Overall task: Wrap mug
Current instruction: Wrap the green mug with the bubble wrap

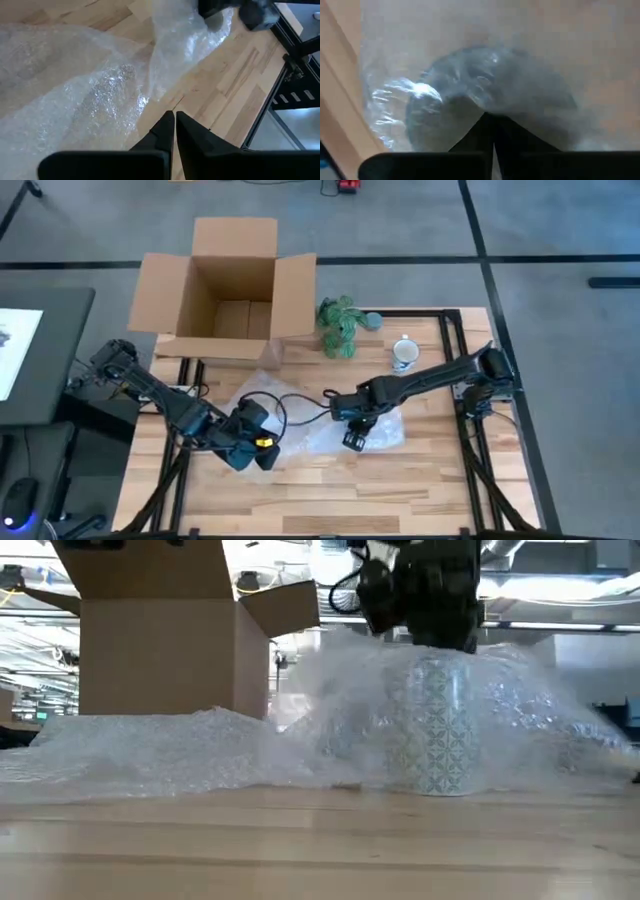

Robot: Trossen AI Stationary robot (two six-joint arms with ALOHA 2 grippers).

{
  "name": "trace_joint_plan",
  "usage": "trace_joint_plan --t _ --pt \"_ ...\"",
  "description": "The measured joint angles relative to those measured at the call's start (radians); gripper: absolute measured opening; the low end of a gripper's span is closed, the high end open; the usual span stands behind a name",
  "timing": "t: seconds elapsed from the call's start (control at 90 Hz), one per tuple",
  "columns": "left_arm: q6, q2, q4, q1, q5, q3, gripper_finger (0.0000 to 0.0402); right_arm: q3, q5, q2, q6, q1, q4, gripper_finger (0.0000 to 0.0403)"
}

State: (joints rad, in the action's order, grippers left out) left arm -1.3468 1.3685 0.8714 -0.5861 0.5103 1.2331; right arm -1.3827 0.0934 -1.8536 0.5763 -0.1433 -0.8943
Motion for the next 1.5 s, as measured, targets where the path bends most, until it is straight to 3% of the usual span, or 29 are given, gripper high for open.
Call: trace_joint_plan --t 0.289,0.633,0.956,1.111,1.311,1.5 --pt "0.000 0.000 -0.022 0.000 -0.004 0.000 0.0000 -0.006 -0.023 -0.104 -0.028 -0.004 0.015 0.0000" --pt "-0.001 0.000 -0.026 0.000 -0.007 0.000 0.0000 -0.070 -0.036 -0.042 -0.054 -0.003 -0.045 0.0003" --pt "-0.001 0.000 -0.033 -0.002 -0.007 0.000 0.0000 -0.179 -0.031 -0.009 -0.059 0.009 -0.189 0.0099" --pt "-0.001 0.000 -0.033 -0.002 -0.007 0.000 0.0000 -0.270 0.074 -0.007 -0.056 0.015 -0.298 0.0124" --pt "-0.001 0.000 -0.033 -0.007 -0.007 0.000 0.0000 -0.285 0.081 -0.010 -0.020 -0.007 -0.224 0.0111" --pt "-0.001 0.000 -0.032 -0.020 -0.007 0.000 0.0000 -0.227 -0.009 -0.085 -0.017 0.000 -0.187 0.0065"
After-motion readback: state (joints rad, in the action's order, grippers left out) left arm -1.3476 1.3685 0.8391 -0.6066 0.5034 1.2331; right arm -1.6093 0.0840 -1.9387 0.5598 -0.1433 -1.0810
